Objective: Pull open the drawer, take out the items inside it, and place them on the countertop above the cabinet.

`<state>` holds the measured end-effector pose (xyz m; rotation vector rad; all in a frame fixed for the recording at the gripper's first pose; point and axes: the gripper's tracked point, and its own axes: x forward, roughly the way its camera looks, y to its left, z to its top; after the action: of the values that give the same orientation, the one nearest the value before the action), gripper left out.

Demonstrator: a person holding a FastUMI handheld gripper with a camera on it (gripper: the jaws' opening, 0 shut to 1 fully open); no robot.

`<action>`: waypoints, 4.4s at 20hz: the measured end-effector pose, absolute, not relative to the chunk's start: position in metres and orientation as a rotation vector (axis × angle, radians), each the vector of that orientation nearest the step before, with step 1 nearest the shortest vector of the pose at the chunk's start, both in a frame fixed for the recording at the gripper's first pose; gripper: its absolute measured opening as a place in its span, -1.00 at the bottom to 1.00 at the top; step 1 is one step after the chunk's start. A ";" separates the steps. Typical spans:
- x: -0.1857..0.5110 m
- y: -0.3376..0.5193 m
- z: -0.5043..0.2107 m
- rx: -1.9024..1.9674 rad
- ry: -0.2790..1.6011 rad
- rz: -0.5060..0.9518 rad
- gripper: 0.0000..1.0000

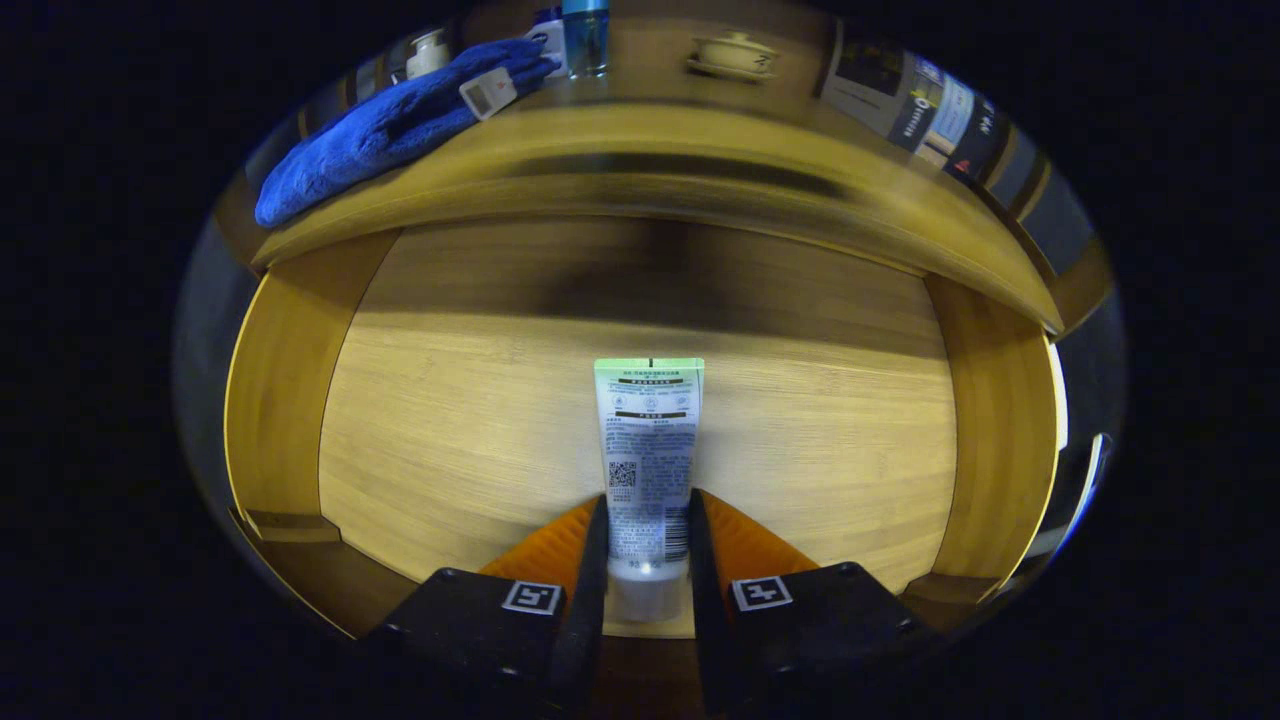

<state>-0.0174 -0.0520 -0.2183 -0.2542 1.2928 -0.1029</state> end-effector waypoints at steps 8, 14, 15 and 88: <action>-0.024 -0.039 -0.162 -0.213 1.214 -0.084 -0.04; -0.010 -0.026 -0.104 -0.202 1.147 -0.052 -0.04; -0.003 -0.023 -0.095 -0.205 1.135 -0.048 -0.04; -0.159 0.014 -0.124 -0.199 0.485 -0.032 0.98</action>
<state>-0.1587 0.0138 -0.1236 -0.1990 0.4851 -0.0322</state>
